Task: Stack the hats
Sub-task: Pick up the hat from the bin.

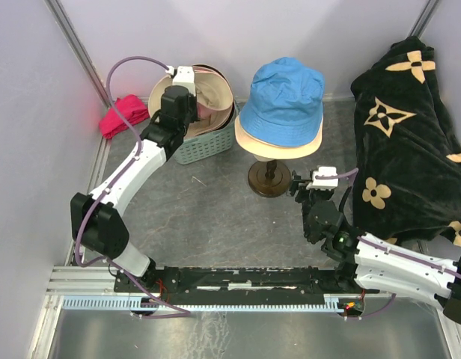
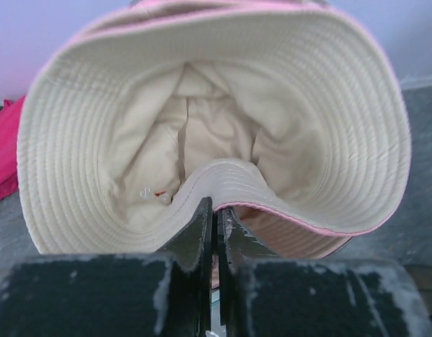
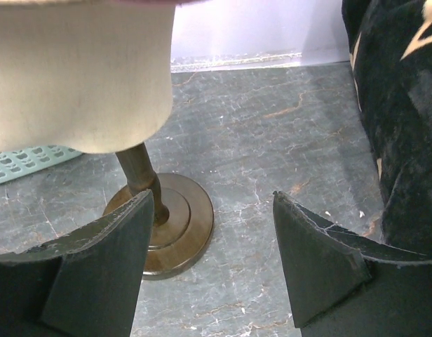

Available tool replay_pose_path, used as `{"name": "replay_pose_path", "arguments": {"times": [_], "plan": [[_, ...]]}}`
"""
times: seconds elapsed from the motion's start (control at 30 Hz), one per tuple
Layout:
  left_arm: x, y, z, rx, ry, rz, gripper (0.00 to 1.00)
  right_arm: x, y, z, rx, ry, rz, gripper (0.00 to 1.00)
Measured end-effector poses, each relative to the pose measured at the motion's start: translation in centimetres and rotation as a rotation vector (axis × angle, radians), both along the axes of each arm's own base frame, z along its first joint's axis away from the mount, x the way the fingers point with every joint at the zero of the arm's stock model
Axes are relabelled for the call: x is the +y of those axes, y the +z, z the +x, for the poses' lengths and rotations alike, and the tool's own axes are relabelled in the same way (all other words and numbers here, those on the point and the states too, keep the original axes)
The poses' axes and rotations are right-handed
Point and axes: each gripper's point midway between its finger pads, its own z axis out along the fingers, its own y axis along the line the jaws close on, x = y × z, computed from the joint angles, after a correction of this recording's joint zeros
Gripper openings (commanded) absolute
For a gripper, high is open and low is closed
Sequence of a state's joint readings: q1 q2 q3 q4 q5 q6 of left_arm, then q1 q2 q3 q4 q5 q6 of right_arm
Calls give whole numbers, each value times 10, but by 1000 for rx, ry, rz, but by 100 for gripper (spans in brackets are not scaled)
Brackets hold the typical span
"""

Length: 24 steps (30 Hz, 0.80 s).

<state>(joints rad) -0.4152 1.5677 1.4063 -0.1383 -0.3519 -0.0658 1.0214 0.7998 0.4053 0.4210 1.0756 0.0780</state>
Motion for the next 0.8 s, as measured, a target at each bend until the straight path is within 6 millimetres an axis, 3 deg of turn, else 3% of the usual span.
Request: {"name": "replay_pose_path", "arguments": {"times": [0.47, 0.8], "plan": [[0, 91, 2, -123, 51, -190, 3, -12, 35, -4, -18, -23, -2, 77], [4, 171, -5, -251, 72, -378, 3, -20, 64, -8, -44, -26, 12, 76]]}}
